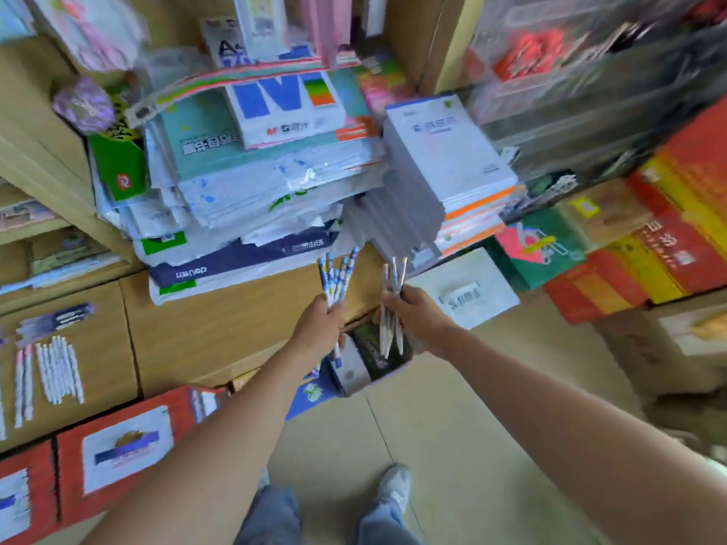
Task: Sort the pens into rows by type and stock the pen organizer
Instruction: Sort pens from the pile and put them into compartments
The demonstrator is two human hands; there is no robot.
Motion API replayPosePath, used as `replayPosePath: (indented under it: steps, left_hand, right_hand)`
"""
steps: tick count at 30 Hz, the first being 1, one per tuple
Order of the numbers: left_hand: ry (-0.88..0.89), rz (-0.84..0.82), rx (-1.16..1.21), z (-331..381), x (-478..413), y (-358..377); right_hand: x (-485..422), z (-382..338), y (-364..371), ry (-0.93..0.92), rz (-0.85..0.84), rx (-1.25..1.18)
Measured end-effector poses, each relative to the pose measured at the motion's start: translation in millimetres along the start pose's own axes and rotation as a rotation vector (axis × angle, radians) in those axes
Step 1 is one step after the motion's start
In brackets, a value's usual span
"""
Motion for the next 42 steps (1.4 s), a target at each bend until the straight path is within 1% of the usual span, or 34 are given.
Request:
replayPosePath:
  steps: [4,7,12,14,22,23,29,33,36,42]
  left_hand:
    - [0.064,-0.094,-0.100,62,15,63]
    - [0.107,-0.143,-0.217,104,15,94]
    - [0.169,-0.136,-0.285,172,-10,138]
    - [0.202,-0.124,-0.319,196,-24,153]
    - [0.244,-0.158,-0.351,275,-92,204]
    - [0.243,-0.163,-0.360,286,-100,209]
    - [0.236,-0.152,-0.337,337,-147,253]
    - [0.205,-0.110,-0.314,371,-174,294]
    - [0.202,-0.074,-0.280,389,-188,320]
    - [0.152,0.019,-0.148,429,-209,378]
  right_hand:
    - [15,3,-82,0.032,0.067,-0.070]
    - [18,-1,-132,0.035,0.123,-0.185]
    - [-6,-9,-206,-0.002,0.245,-0.212]
    - [-21,-15,-231,0.016,0.271,-0.257]
    - [-86,-58,-317,0.096,0.265,-0.644]
    - [-94,-62,-329,0.088,0.273,-0.657]
    - [-151,-67,-399,0.106,0.406,-0.513]
    - [-196,-70,-450,0.087,0.368,-0.423]
    - [-216,-75,-483,0.063,0.319,-0.437]
    - [-256,-80,-547,0.039,0.150,-0.453]
Point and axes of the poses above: each hand's wrist, its own x-axis away from the middle knuckle, its own y-axis out of the palm, z = x × y, the point moved 3 cm from there along -x, towards the middle knuckle, and after that the axes turned 4 degrees about z, right-handed, at the moved point
